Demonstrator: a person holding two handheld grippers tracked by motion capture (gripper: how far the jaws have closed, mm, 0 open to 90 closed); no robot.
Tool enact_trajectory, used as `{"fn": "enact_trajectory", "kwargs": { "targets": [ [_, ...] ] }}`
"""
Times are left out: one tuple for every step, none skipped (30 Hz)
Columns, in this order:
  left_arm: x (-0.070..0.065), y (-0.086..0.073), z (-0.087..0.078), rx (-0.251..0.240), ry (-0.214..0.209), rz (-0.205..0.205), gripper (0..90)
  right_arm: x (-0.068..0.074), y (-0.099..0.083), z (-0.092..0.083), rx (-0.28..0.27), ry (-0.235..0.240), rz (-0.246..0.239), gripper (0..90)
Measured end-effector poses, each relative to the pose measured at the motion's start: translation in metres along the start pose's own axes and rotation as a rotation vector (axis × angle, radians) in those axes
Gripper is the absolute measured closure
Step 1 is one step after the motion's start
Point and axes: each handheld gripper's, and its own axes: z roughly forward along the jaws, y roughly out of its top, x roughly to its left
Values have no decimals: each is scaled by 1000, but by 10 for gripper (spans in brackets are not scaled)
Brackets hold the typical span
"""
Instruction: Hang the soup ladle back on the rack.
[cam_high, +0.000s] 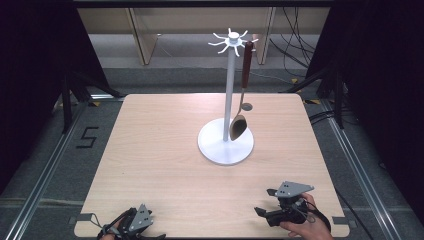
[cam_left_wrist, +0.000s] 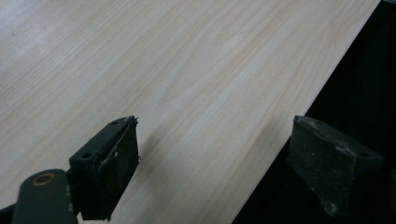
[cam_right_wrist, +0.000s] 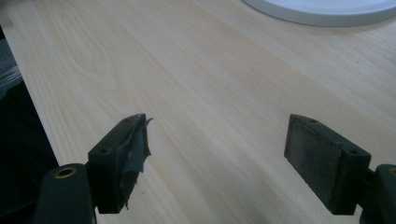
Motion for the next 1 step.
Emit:
{"fn": "enact_trajectory", "kwargs": {
  "targets": [
    [0, 0, 0, 0, 1, -1, 153, 0, 0, 0, -1, 0, -1, 226]
  ]
}}
